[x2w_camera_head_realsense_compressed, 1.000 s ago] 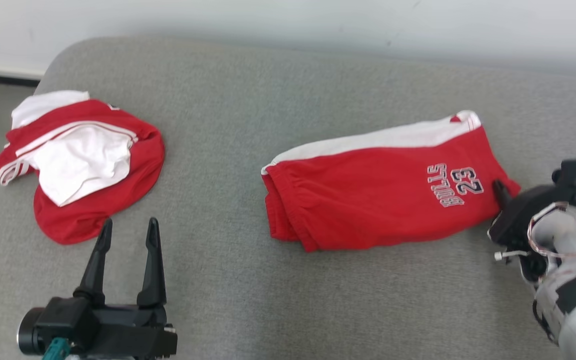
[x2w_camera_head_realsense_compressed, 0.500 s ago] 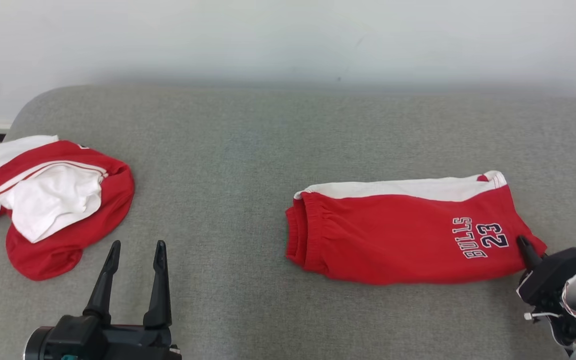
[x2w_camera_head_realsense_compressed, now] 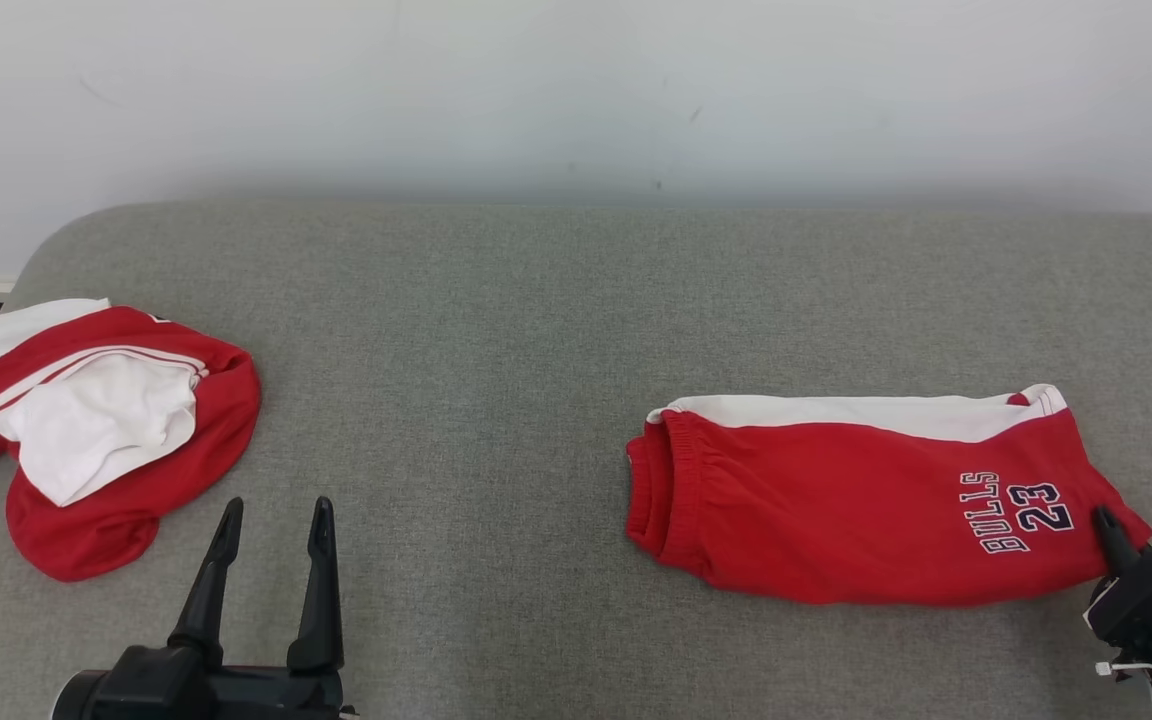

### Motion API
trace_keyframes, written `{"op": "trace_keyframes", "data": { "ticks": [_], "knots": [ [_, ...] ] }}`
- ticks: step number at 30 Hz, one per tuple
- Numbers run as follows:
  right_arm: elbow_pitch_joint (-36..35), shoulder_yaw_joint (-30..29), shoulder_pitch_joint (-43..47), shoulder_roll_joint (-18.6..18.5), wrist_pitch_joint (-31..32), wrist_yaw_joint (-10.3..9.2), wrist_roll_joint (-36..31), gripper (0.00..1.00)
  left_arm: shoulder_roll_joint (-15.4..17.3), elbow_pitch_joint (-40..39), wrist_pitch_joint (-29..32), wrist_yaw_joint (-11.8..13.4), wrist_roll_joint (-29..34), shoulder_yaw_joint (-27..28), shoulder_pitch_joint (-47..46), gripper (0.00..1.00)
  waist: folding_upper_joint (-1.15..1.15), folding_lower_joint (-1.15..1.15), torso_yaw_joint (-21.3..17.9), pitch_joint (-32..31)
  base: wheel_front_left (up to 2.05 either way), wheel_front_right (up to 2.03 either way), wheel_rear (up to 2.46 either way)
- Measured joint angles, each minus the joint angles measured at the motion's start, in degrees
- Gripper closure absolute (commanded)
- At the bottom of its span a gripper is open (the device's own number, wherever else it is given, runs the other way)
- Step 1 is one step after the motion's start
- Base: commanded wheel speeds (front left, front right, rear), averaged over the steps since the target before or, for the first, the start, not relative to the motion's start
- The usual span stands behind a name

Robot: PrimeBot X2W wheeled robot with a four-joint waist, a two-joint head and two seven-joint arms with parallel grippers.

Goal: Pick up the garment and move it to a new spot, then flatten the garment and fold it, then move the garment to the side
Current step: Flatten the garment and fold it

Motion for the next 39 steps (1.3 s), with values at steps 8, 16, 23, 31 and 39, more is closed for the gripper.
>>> {"op": "trace_keyframes", "data": {
  "ticks": [8, 16, 23, 31, 39],
  "knots": [
    [-5.19, 0.46, -0.06, 1.96, -2.09, 0.0, -3.33, 1.0, 0.0, -0.1, 0.0, 0.0, -0.02, 0.36, 0.79, 0.0, 0.01, 0.0, -0.54, -0.63, 0.0, 0.0, 0.0],
    [-14.1, 0.52, 1.19, 4.56, -1.93, 0.0, -5.05, 1.0, 0.0, -0.19, 0.0, 0.0, 0.13, 0.52, 0.85, 0.0, 0.01, 0.0, -0.4, -0.78, 0.0, 0.0, 0.0],
    [-23.53, -0.26, 3.96, 9.27, 0.46, 0.0, -7.76, 1.0, 0.0, -0.04, 0.0, 0.0, 0.13, 0.19, 0.55, 0.0, 0.01, 0.0, 0.54, -0.61, 0.0, 0.0, 0.0],
    [-31.43, -1.62, 5.76, 16.14, 4.17, 0.0, -11.67, 1.0, 0.0, 0.23, 0.0, -0.01, 0.05, -0.29, 0.2, 0.0, 0.01, 0.01, 2.18, -0.34, 0.0, 0.0, 0.0],
    [-33.37, -1.27, 7.78, 21.48, 8.09, 0.0, -16.24, 1.0, 0.0, 0.43, 0.0, -0.09, -0.44, -0.36, -0.65, 0.0, 0.01, 0.01, 3.93, 0.64, 0.0, 0.0, 0.0]
  ]
}}
